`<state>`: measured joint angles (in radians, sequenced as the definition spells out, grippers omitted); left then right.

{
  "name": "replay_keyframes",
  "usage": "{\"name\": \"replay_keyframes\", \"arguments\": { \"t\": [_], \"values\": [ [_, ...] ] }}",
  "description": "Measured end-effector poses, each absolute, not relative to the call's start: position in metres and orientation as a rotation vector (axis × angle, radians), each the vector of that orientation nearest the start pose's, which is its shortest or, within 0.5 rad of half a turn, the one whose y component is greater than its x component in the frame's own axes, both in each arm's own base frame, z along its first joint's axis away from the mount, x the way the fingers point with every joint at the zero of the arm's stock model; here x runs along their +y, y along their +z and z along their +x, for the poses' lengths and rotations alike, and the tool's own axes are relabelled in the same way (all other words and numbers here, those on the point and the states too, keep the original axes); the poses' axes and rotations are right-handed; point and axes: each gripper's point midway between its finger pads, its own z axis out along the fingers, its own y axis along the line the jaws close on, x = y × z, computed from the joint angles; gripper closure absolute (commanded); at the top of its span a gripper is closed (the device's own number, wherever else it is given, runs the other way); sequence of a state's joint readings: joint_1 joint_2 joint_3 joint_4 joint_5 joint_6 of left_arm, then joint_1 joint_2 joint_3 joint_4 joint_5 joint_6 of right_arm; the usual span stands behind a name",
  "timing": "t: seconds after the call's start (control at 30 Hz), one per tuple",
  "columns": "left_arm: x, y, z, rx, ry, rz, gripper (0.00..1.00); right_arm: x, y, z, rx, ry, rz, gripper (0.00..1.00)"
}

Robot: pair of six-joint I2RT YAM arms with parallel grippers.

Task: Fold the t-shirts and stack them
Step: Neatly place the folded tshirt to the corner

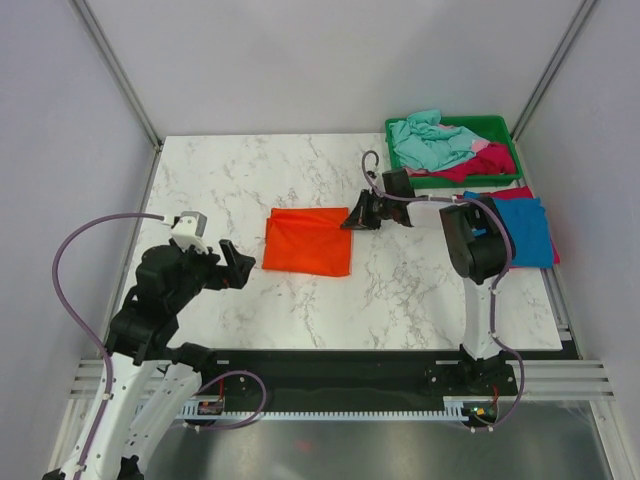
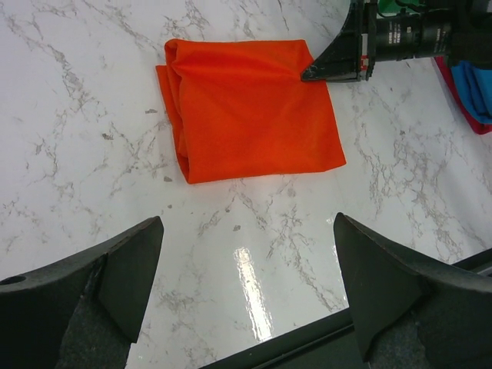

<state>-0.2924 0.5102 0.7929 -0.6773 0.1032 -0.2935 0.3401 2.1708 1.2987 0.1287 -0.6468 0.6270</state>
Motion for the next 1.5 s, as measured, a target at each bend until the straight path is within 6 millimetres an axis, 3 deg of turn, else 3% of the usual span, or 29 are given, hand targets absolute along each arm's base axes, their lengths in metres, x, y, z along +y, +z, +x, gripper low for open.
{"name": "replay_keyframes", "arguments": {
  "t": [0.13,0.37,0.47,0.8,1.13,1.27,1.5],
  "values": [
    [-0.092,0.238,0.202,1.98,-0.485,0.068,0.0,0.248,0.044,0.414,2.512,1.037,-0.014,1.0],
    [-0.093,0.236,0.204,1.975,-0.488,0.07,0.0,0.162,0.137,0.396,2.404,0.62,-0.03,1.0],
    [-0.093,0.236,0.204,1.973,-0.489,0.071,0.0,0.136,0.164,0.386,2.361,0.461,-0.051,1.0],
    [-0.095,0.238,0.202,1.961,-0.498,0.082,0.0,0.056,0.177,0.347,2.448,-0.001,-0.112,1.0],
    [-0.1,0.236,0.199,1.966,-0.514,0.108,0.0,-0.009,0.227,0.343,2.364,-0.223,-0.059,1.0],
    [-0.101,0.235,0.199,1.968,-0.517,0.112,0.0,-0.022,0.238,0.343,2.347,-0.258,-0.044,1.0],
    [-0.102,0.235,0.198,1.968,-0.52,0.117,0.0,-0.029,0.268,0.344,2.301,-0.285,-0.06,1.0]
  ]
}}
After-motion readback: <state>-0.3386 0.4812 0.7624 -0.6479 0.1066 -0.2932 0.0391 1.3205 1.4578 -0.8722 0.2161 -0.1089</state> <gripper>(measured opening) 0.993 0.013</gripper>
